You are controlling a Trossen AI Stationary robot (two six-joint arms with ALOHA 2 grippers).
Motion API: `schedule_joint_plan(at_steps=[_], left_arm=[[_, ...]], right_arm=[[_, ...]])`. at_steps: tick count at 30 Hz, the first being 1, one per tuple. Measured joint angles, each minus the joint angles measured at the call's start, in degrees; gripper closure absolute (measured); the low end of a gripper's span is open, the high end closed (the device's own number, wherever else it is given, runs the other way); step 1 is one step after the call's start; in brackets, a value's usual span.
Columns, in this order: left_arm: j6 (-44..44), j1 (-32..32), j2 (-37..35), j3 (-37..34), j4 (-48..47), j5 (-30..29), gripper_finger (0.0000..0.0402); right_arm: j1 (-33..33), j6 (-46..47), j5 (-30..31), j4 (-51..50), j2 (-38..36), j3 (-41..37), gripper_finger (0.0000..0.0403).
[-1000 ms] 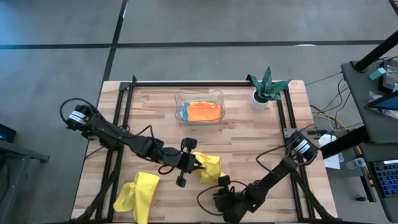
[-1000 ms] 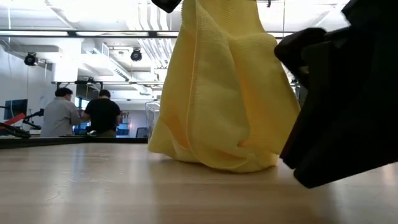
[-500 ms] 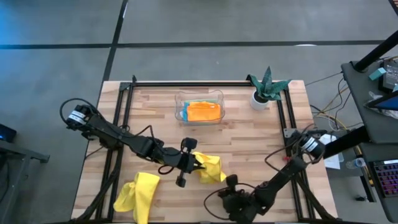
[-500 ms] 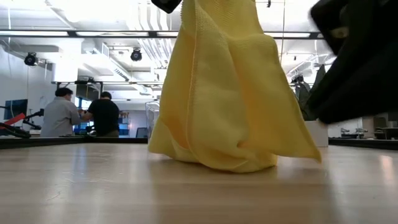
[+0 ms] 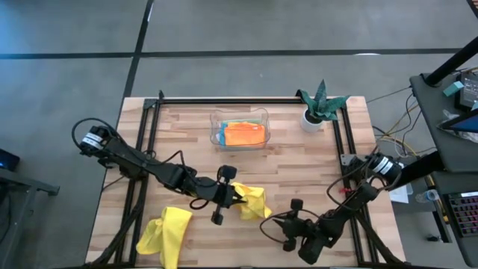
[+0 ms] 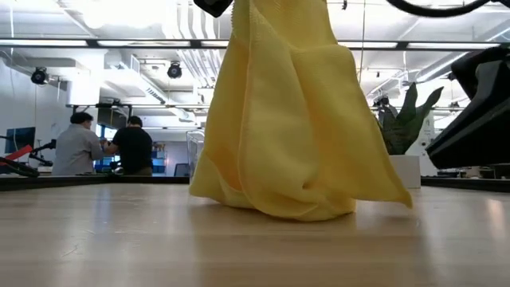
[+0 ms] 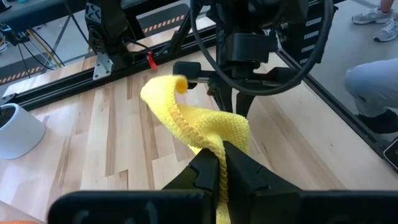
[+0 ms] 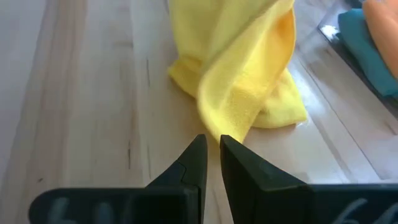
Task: Fold microfiber towels
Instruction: Fold the top yellow towel
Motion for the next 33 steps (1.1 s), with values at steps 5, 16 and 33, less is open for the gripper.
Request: schedule_joint_plan(at_steps=[5, 16, 33], left_arm=[[0.0, 0.0, 0.0, -0.02, -0.02, 0.0, 0.0401], [0.0, 0.0, 0.0, -0.02, -0.02, 0.0, 0.0401], [0.0, 0.0, 0.0, -0.02, -0.02, -0.02, 0.0402]], right_arm=[[-0.27, 0.12, -0.02, 0.17, 0.0, 0.29, 0.0365], [-2.08, -0.23, 0.0, 0.02, 0.0, 3.42, 0.0365], [-2.29, -0.23, -0.26, -0.13, 0.0, 4.61, 0.0365]])
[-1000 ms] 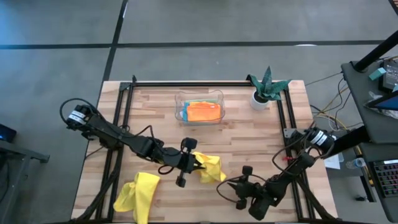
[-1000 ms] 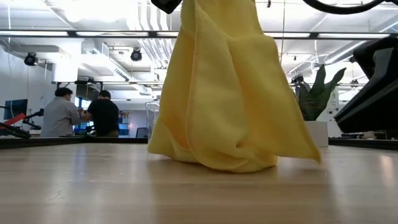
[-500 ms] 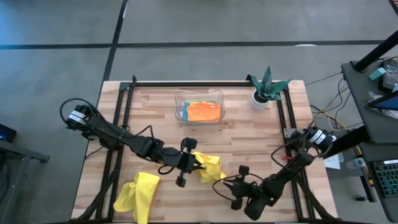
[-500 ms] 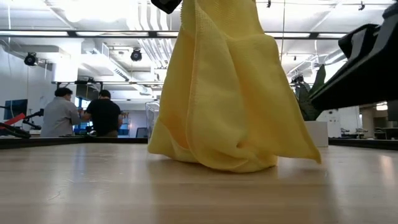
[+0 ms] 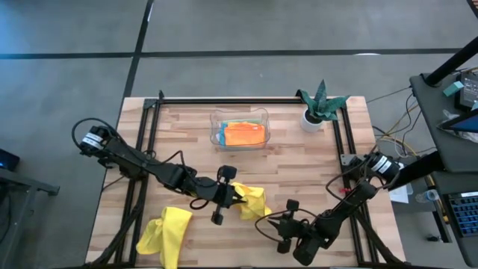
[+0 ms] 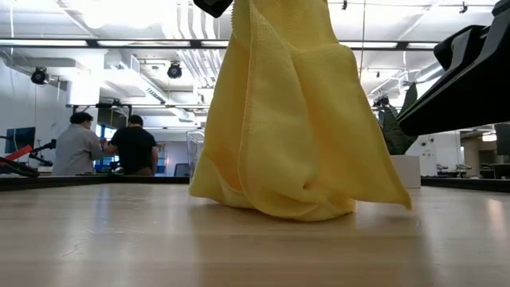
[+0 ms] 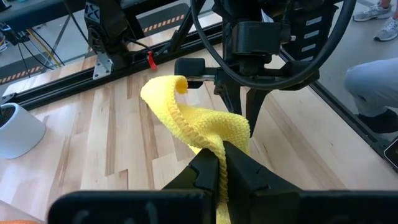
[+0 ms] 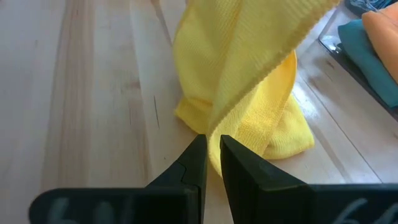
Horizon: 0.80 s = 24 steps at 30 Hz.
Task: Fold microfiber towels
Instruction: Fold the top yellow towel
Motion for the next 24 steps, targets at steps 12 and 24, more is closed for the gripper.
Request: schedule_joint_plan(at_steps=[12, 24], left_arm=[[0.0, 0.0, 0.0, 0.0, 0.0, 0.0, 0.0402], [-0.02, 0.0, 0.0, 0.0, 0.0, 0.0, 0.0402]], right_arm=[[0.0, 1.19, 0.0, -0.09, 0.0, -1.55, 0.0364], [0.0, 10.37, 0.0, -0.06, 0.0, -7.19, 0.0364]])
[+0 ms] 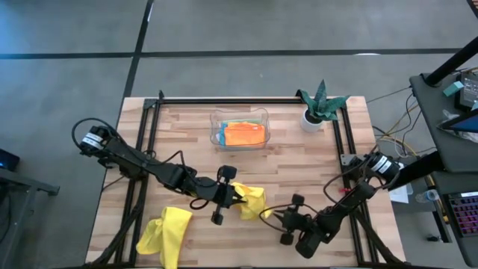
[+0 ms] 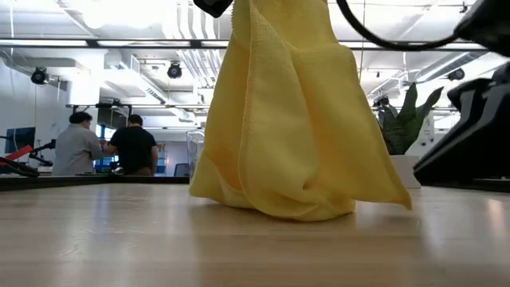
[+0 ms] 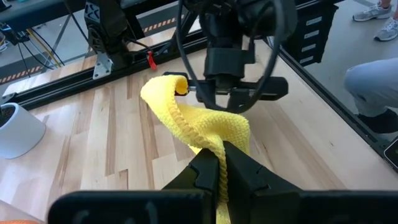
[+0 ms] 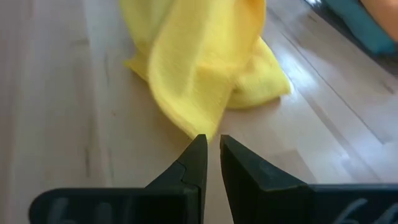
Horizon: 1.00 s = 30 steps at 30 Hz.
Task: Fold microfiber towels
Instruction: Fold the top yellow towel
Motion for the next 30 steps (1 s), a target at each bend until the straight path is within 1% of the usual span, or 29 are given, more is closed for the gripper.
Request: schedule_joint_plan(at_steps=[6, 10, 13, 16, 19, 23, 30], left_arm=[[0.0, -0.01, 0.0, 0.0, 0.0, 0.0, 0.0402], [0.0, 0.0, 0.0, -0.02, 0.0, 0.0, 0.0402], [-0.04, 0.0, 0.0, -0.02, 0.0, 0.55, 0.0402], [-0.47, -0.07, 0.0, -0.31, -0.01, 3.08, 0.0402], [-0.55, -0.41, 0.0, -0.96, 0.05, 4.84, 0.0402], [-0.57, -0.87, 0.0, -1.82, 0.11, 4.99, 0.0402], [-0.67, -1.01, 0.0, -3.24, 0.02, 4.97, 0.0402]], right_arm=[[0.0, 4.84, 0.01, 0.0, 0.01, -2.36, 0.0364], [0.0, 5.67, 0.08, 0.04, 0.02, -2.77, 0.0364], [-0.07, 4.17, 0.59, 0.1, 0.02, -2.52, 0.0364], [-0.2, 1.61, 3.07, 0.33, 0.02, -1.93, 0.0364], [-0.87, -0.89, 3.54, 0.41, 0.04, -1.17, 0.036], [-2.13, -3.72, 3.17, 0.9, 0.04, -0.23, 0.0331], [-2.8, -6.87, 2.85, 1.47, 0.04, 1.29, 0.024]])
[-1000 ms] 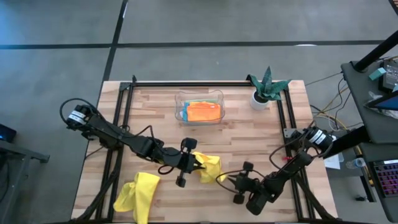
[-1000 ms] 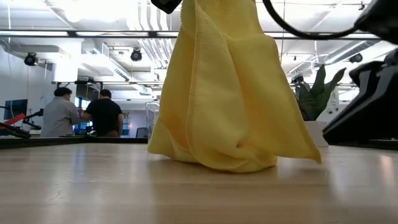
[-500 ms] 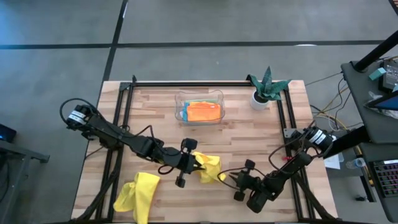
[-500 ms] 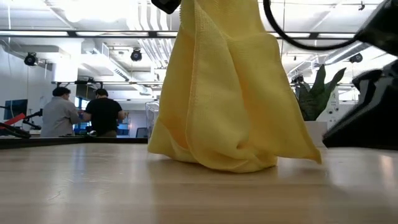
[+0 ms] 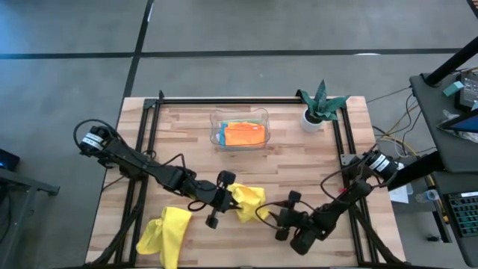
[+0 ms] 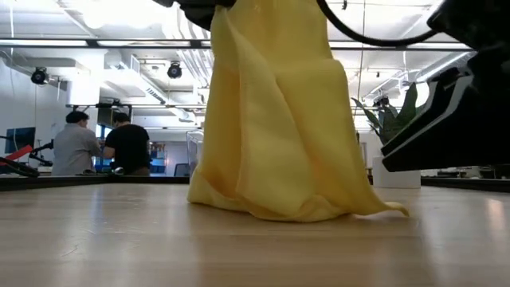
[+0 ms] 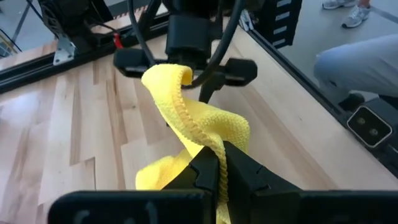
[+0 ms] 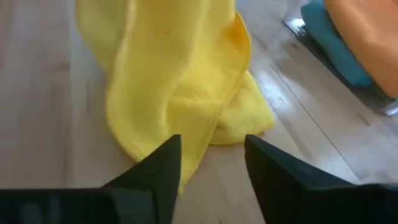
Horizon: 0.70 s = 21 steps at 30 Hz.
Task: Fold microfiber towels
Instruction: Fold the top yellow towel
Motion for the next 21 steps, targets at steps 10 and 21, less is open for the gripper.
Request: schedule_joint_plan(at_steps=[10, 21], left_arm=[[0.01, 0.0, 0.0, -0.32, -0.04, -0.35, 0.0402], [0.05, 0.0, 0.0, -0.32, 0.06, -0.35, 0.0402]], right_arm=[[1.07, -7.93, -6.12, 3.7, 2.41, 0.29, 0.0191], [0.04, -11.06, -5.45, 7.09, 7.08, 0.44, 0.021]])
